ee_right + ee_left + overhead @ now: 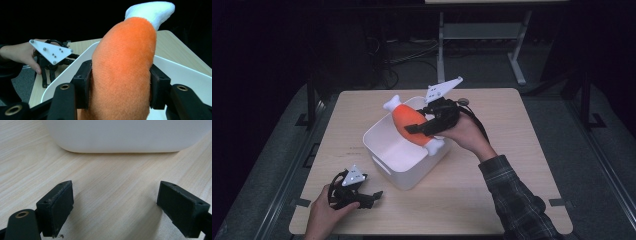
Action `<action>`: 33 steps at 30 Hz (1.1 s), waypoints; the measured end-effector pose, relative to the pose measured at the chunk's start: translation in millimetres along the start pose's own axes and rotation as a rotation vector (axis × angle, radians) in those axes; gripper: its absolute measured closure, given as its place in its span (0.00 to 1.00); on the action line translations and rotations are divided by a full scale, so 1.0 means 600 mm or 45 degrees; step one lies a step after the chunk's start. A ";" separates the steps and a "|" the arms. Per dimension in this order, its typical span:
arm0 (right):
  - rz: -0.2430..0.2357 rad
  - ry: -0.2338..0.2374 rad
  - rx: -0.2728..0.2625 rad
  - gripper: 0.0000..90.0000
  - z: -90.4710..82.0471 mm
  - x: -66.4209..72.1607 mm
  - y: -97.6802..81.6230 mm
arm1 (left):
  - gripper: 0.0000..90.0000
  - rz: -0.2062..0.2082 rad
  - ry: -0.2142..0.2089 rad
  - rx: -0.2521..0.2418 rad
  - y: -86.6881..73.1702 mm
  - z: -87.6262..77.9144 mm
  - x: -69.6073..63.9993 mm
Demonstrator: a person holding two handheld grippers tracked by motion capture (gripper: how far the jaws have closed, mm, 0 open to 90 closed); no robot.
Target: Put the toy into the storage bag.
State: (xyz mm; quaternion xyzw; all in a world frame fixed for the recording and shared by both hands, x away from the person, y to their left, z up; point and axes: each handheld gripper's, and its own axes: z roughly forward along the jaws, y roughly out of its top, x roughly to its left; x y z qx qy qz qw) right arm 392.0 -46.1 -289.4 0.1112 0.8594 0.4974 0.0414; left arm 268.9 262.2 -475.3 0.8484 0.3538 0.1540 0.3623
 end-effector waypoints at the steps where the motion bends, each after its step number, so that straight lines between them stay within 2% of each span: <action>1: -0.004 0.000 0.001 0.52 0.005 0.000 0.003 | 0.14 0.002 0.000 0.001 0.000 0.000 0.000; 18: -0.044 0.046 0.028 0.50 0.087 0.006 0.019 | 0.14 0.001 0.000 0.000 0.000 0.000 0.000; 29: -0.075 0.050 0.063 0.49 0.126 0.016 0.013 | 0.14 0.000 0.001 0.001 0.000 0.000 0.000; 33: -0.069 0.062 0.075 0.48 0.134 0.020 0.011 | 0.14 0.001 0.001 0.001 0.000 0.000 0.000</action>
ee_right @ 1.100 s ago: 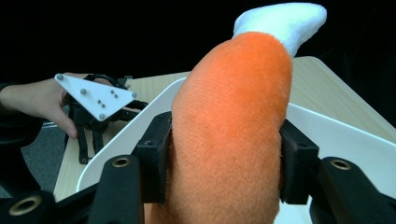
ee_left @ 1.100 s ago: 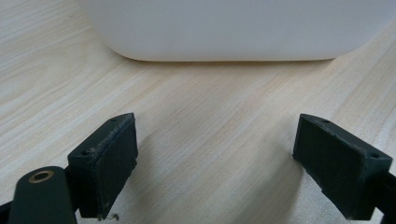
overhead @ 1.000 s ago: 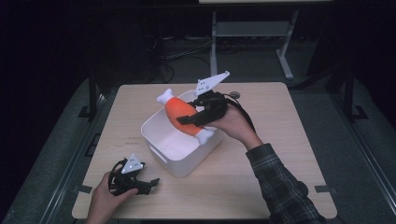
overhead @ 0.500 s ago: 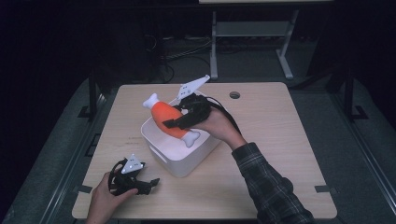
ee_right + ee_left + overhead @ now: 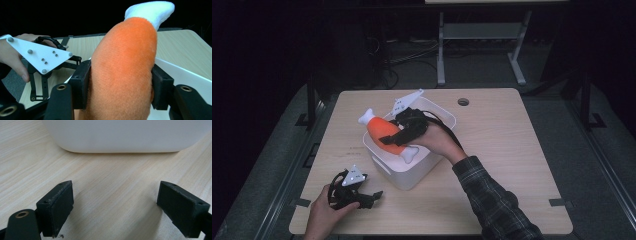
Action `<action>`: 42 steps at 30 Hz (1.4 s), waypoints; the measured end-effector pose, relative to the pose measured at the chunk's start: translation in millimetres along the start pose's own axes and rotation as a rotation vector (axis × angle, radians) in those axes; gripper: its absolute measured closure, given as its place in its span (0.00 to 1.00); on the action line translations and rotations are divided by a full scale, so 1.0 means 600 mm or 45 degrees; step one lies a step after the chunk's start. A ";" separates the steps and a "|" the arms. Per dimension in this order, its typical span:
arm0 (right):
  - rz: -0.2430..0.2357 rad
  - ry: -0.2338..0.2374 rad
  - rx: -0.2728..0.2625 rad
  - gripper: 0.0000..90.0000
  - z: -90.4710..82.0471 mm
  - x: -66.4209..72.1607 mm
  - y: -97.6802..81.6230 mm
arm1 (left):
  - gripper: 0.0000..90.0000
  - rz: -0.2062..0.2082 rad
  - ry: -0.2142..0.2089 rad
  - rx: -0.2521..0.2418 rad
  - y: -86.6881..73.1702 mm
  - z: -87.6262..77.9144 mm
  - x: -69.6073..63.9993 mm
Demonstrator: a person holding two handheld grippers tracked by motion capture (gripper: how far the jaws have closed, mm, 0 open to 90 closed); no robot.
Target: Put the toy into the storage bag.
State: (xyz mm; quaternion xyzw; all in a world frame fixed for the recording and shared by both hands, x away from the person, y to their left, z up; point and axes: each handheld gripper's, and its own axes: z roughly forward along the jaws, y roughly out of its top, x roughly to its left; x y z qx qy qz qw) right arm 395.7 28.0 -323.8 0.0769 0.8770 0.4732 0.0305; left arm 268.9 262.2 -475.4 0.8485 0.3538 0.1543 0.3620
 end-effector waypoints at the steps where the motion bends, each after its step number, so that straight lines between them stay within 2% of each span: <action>1: -0.002 0.004 0.004 0.48 0.002 0.000 -0.001 | 0.14 0.001 0.000 0.000 0.000 0.000 0.000; 11: 0.008 0.015 0.040 0.47 0.018 0.001 -0.006 | 0.14 0.002 0.000 0.000 0.000 0.000 0.000; 22: 0.017 0.025 0.040 0.39 0.025 0.002 -0.005 | 0.14 0.001 -0.001 0.000 0.000 0.000 0.000; 27: 0.017 0.025 0.047 0.38 0.025 0.001 -0.005 | 0.14 0.001 0.000 0.000 0.000 0.000 0.000; 31: 0.023 0.028 0.027 0.37 0.023 0.002 -0.004 | 0.14 0.002 0.000 0.000 0.000 0.000 0.000; 37: 0.022 0.010 0.024 0.37 0.007 0.004 -0.003 | 0.14 0.002 0.001 0.000 0.000 0.000 0.000; 42: 0.033 -0.020 0.005 0.37 -0.028 0.004 -0.008 | 0.14 0.002 0.000 0.000 0.000 0.000 0.000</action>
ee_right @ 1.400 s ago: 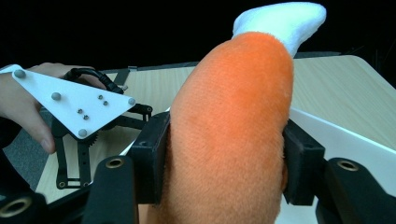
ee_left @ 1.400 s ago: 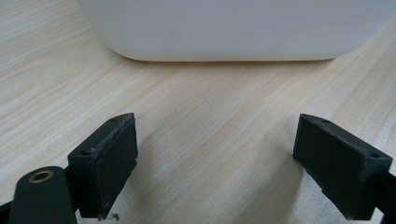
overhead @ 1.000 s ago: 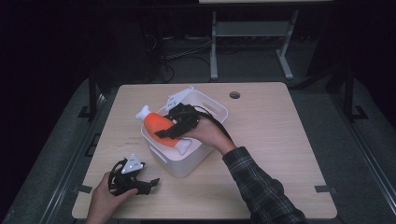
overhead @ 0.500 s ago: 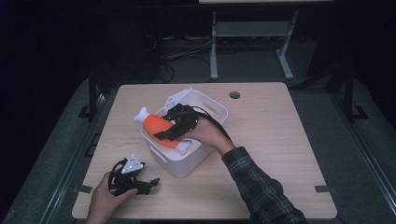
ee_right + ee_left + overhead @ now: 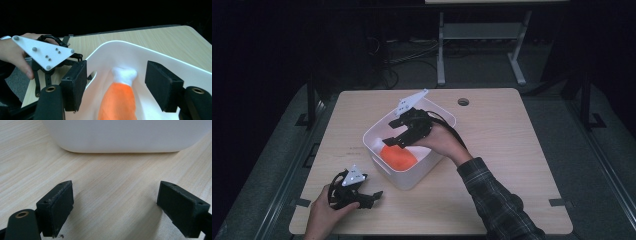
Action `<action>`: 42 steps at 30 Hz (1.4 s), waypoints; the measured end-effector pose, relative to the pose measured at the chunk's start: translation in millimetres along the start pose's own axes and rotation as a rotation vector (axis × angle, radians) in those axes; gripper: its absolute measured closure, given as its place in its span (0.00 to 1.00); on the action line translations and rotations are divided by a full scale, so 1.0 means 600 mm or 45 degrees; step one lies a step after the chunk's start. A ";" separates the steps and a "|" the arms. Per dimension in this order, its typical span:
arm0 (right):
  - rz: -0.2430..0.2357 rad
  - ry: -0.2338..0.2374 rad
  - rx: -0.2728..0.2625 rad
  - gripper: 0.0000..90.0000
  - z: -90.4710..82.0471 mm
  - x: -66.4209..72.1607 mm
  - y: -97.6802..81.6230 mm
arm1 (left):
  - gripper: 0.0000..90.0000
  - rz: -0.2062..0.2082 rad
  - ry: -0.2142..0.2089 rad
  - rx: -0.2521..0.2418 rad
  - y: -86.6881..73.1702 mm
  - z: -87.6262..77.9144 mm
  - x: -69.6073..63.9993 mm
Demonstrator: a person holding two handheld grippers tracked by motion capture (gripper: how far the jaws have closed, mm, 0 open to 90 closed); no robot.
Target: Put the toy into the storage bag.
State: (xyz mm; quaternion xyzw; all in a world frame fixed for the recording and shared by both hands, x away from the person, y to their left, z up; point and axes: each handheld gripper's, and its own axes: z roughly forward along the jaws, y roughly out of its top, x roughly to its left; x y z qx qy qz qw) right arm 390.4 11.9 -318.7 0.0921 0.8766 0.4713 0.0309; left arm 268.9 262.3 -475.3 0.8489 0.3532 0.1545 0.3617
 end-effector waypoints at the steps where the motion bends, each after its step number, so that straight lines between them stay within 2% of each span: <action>1: 0.003 -0.010 -0.001 0.37 -0.005 0.000 -0.002 | 0.14 0.000 0.000 0.000 0.000 0.000 0.000; 18: 0.092 -0.108 -0.066 0.37 -0.123 0.003 -0.072 | 0.14 -0.002 0.000 -0.001 0.000 0.000 0.000; 26: 0.141 -0.158 -0.068 0.27 -0.151 0.001 -0.102 | 0.14 -0.002 0.000 0.000 0.000 0.000 0.000; 29: 0.181 -0.208 -0.082 0.20 -0.168 0.003 -0.120 | 0.14 -0.001 0.000 -0.001 0.000 0.000 0.000; 32: 0.199 -0.246 -0.090 0.17 -0.180 0.005 -0.134 | 0.14 -0.001 0.000 0.000 0.000 0.000 0.000; 42: 0.289 -0.315 -0.115 0.17 -0.221 0.020 -0.209 | 0.14 -0.002 0.000 0.000 0.000 0.000 0.000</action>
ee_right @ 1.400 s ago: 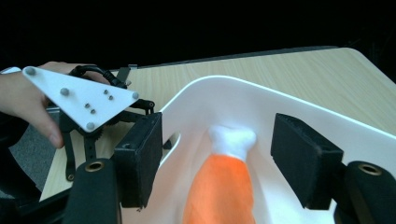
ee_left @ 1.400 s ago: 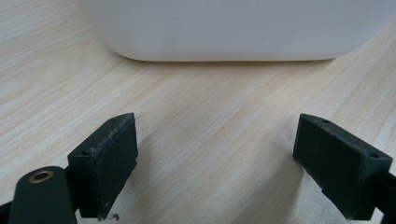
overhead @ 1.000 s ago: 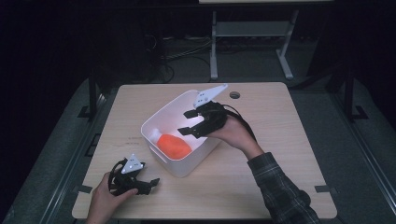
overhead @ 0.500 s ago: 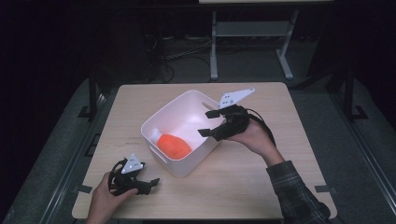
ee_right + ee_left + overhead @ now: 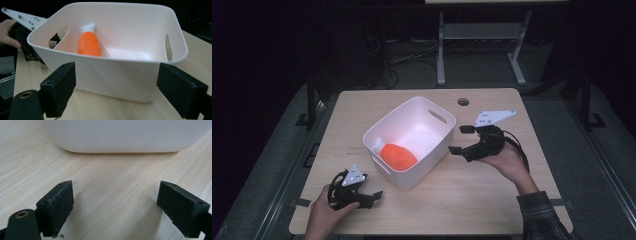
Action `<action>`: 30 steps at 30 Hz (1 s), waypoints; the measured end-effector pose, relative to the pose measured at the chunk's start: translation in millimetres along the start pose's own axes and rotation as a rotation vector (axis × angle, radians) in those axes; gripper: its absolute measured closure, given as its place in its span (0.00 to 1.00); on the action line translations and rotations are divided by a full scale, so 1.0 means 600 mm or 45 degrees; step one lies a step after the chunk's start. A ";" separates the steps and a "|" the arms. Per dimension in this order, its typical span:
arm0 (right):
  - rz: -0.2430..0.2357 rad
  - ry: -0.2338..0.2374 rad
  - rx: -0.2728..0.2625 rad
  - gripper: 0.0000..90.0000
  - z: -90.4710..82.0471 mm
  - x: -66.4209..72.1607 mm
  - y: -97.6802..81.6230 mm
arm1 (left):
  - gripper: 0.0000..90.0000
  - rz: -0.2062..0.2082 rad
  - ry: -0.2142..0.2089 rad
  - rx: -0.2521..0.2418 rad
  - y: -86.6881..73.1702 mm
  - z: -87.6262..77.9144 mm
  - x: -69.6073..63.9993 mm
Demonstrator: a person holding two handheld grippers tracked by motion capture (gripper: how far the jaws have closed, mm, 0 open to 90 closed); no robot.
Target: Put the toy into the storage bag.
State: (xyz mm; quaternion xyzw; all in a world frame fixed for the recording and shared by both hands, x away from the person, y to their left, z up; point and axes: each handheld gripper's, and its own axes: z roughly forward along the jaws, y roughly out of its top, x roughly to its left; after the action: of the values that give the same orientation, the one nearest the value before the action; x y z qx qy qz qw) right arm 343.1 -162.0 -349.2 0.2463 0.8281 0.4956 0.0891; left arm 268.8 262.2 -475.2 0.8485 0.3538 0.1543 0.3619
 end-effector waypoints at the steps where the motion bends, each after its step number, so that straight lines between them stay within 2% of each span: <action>1: 0.016 -0.007 -0.001 0.17 -0.004 -0.001 -0.008 | 0.14 0.001 -0.001 0.001 0.000 0.000 0.000; 13: 0.140 -0.066 0.030 0.15 -0.035 -0.010 -0.106 | 0.14 -0.003 0.000 0.000 0.000 0.000 0.000; 17: 0.172 -0.106 0.041 0.15 -0.042 -0.005 -0.129 | 0.14 0.006 -0.001 0.006 0.000 -0.001 0.000; 20: 0.170 -0.150 0.072 0.14 -0.046 0.003 -0.146 | 0.14 0.007 0.000 0.002 0.000 0.000 0.001; 30: 0.222 -0.193 0.148 0.12 -0.059 0.020 -0.207 | 0.14 0.008 0.000 0.002 0.000 0.000 0.001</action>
State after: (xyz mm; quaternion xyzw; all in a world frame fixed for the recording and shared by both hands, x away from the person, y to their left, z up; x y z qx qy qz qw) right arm 279.0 -231.5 -438.2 0.3590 0.8217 0.4325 0.0937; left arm 269.0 262.6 -475.2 0.8499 0.3513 0.1553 0.3608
